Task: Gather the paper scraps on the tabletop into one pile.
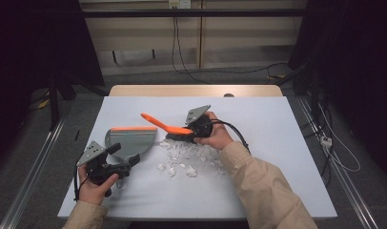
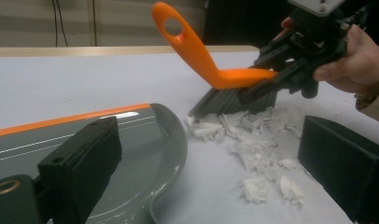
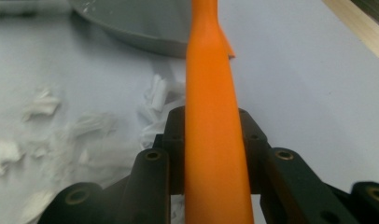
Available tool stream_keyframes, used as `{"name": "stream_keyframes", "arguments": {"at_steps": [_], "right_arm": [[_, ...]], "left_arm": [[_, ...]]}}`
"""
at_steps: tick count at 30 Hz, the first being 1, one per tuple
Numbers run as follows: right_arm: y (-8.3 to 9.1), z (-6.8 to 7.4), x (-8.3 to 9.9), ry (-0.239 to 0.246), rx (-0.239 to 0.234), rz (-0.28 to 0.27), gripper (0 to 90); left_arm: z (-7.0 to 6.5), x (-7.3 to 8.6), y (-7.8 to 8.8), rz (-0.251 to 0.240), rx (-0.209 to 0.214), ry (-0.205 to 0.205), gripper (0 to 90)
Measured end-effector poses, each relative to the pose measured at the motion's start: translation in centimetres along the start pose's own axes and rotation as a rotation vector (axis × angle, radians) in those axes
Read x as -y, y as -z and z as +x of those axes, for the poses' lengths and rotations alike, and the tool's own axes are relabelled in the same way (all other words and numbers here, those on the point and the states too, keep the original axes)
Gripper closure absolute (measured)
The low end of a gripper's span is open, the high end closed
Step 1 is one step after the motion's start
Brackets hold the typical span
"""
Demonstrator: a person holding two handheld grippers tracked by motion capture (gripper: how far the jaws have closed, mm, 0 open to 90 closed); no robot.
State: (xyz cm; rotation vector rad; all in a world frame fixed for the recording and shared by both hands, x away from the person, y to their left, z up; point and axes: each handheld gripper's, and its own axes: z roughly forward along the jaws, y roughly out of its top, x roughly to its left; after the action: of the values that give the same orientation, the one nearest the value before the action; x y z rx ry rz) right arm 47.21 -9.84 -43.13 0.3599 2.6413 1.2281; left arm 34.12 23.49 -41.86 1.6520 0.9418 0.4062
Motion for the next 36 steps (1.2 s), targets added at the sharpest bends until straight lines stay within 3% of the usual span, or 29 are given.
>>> {"name": "stream_keyframes", "arguments": {"at_steps": [3, 7, 10, 13, 18, 23, 27, 36], "right_arm": [[0.7, 0.7, 0.0, 0.018, -0.024, 0.016, 71.6], [2.0, 1.3, -0.2, 0.022, -0.003, 0.012, 71.6], [3.3, 1.2, -0.4, -0.026, 0.026, -0.037, 71.6], [4.2, 1.3, -0.6, -0.072, 0.074, -0.05, 71.6], [4.6, 1.6, -0.7, -0.182, 0.14, -0.094, 71.6], [4.6, 1.9, -1.0, -0.231, 0.195, -0.13, 71.6], [4.8, 1.8, -1.4, -0.289, 0.193, -0.164, 71.6], [5.4, 3.2, -1.7, -0.325, 0.212, -0.172, 71.6]], "left_arm": [[-0.1, 0.0, 0.0, 0.002, 0.003, -0.005, 5.8], [-0.2, 0.0, -0.1, 0.004, 0.007, -0.004, 5.8], [-0.2, 0.0, -0.1, 0.003, 0.007, -0.005, 5.8], [-0.2, 0.0, -0.1, 0.001, 0.006, -0.003, 5.8], [-0.3, 0.0, -0.1, 0.003, 0.012, -0.005, 5.8], [-0.4, 0.0, -0.2, 0.002, 0.016, -0.003, 5.8], [-0.4, 0.0, -0.1, 0.002, 0.016, -0.005, 5.7], [-0.4, 0.0, -0.2, 0.006, 0.02, -0.008, 5.7]]}}
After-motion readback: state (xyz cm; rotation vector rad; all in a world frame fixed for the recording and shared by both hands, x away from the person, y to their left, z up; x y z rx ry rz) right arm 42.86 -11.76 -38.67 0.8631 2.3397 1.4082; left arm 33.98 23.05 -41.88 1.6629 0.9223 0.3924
